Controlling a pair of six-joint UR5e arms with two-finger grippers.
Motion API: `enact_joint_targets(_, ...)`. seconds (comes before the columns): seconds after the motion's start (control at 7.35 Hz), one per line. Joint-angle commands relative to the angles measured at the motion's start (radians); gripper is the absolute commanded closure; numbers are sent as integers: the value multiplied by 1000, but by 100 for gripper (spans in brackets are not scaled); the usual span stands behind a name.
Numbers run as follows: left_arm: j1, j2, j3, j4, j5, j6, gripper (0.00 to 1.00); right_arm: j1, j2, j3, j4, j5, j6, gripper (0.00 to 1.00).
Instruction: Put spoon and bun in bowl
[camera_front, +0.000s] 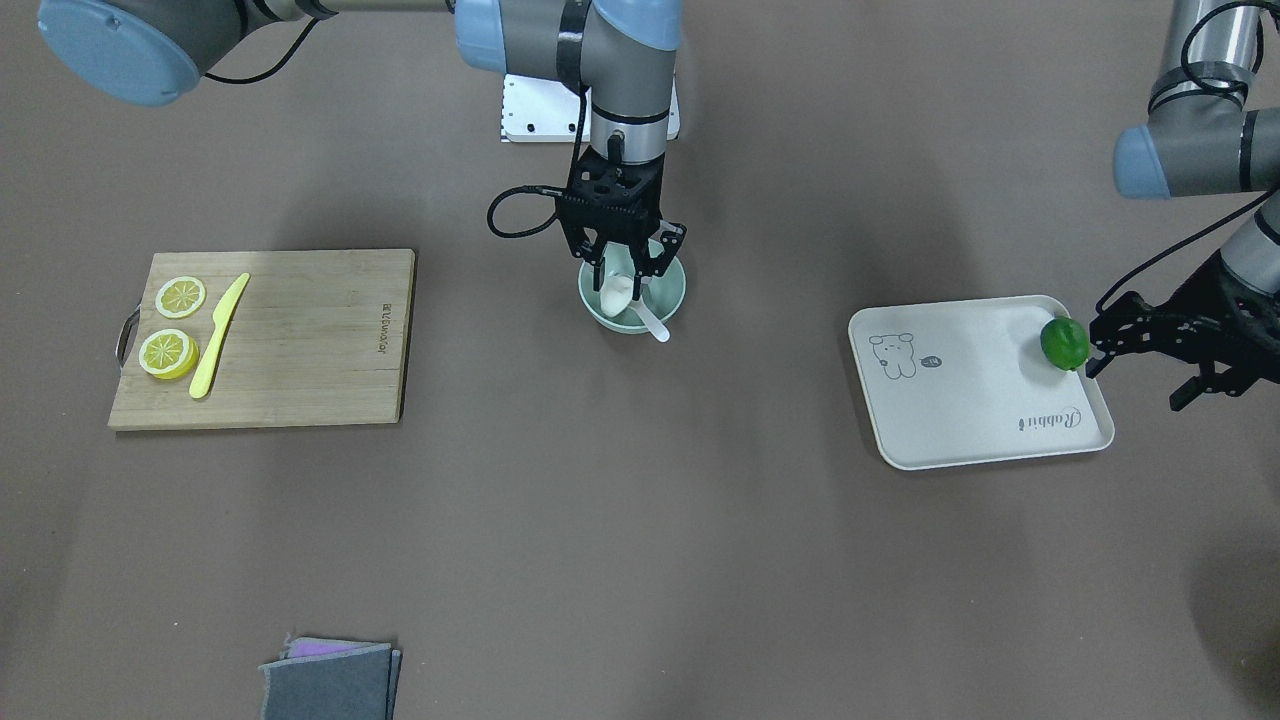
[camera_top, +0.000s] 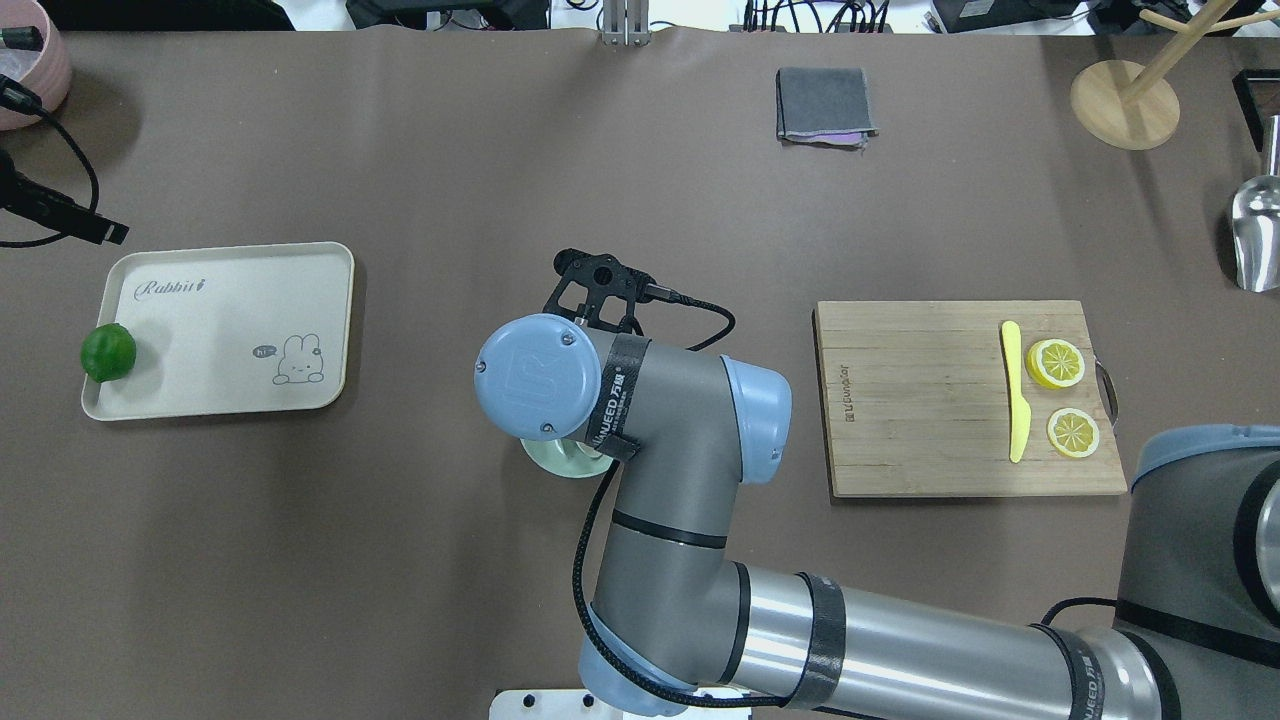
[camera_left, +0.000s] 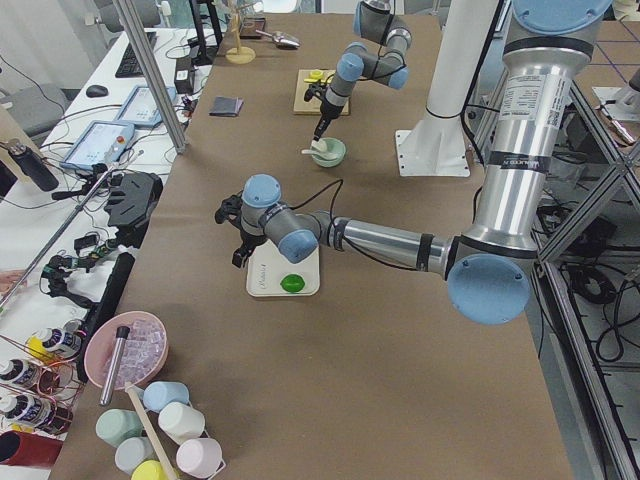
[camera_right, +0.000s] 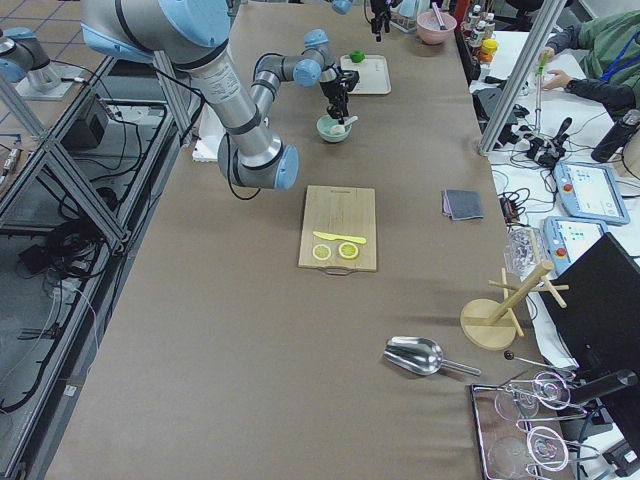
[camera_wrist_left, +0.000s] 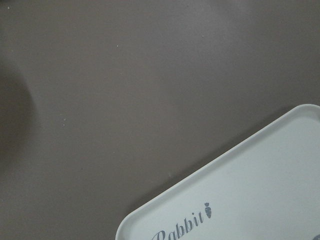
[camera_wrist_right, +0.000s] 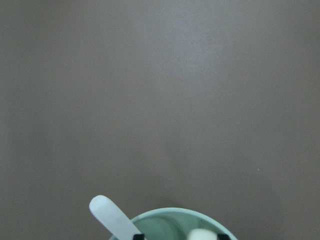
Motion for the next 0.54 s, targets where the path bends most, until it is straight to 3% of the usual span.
enact_joint_targets(0.0, 0, -1, -1, 0, 0, -4, 2, 14, -1, 51, -38, 17, -90, 0)
enact_joint_targets(0.41, -20, 44, -7, 17, -27, -5, 2, 253, -65, 84, -67, 243, -428, 0)
